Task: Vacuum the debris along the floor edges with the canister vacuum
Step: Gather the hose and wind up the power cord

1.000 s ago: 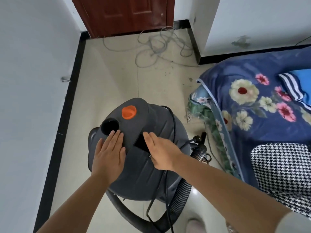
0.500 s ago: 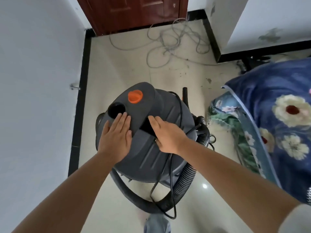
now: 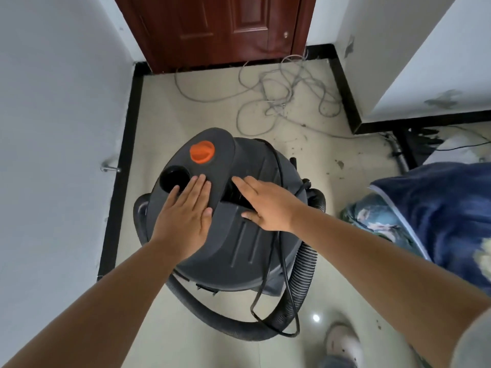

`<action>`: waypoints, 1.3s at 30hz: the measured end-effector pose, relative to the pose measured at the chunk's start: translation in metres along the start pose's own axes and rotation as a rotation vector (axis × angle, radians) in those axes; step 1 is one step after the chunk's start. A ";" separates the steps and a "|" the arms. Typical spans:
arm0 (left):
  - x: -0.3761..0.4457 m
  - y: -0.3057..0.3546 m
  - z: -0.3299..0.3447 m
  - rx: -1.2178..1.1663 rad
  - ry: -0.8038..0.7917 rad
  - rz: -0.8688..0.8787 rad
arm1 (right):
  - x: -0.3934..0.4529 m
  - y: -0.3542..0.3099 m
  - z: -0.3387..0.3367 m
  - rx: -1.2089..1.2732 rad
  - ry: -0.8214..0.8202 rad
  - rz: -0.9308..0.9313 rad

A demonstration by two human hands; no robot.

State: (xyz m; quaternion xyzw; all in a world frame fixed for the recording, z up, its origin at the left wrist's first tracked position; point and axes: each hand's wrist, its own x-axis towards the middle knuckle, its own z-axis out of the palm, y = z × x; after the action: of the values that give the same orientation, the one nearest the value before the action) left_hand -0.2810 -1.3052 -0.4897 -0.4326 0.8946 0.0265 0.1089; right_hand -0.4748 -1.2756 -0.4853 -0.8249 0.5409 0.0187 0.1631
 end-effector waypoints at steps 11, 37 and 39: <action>0.079 0.095 -0.032 -0.157 -0.046 -0.321 | 0.003 0.134 -0.026 -0.259 0.125 -0.076; 0.313 0.218 -0.058 -0.117 0.198 0.006 | -0.073 0.400 -0.037 -0.257 0.584 -0.023; 0.336 0.238 -0.063 -0.112 0.208 0.003 | -0.082 0.429 -0.040 -0.257 0.600 -0.018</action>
State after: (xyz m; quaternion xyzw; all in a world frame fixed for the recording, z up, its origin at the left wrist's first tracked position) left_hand -0.6800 -1.4240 -0.5122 -0.4369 0.8989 0.0316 -0.0088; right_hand -0.9002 -1.3699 -0.5371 -0.8121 0.5508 -0.1588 -0.1089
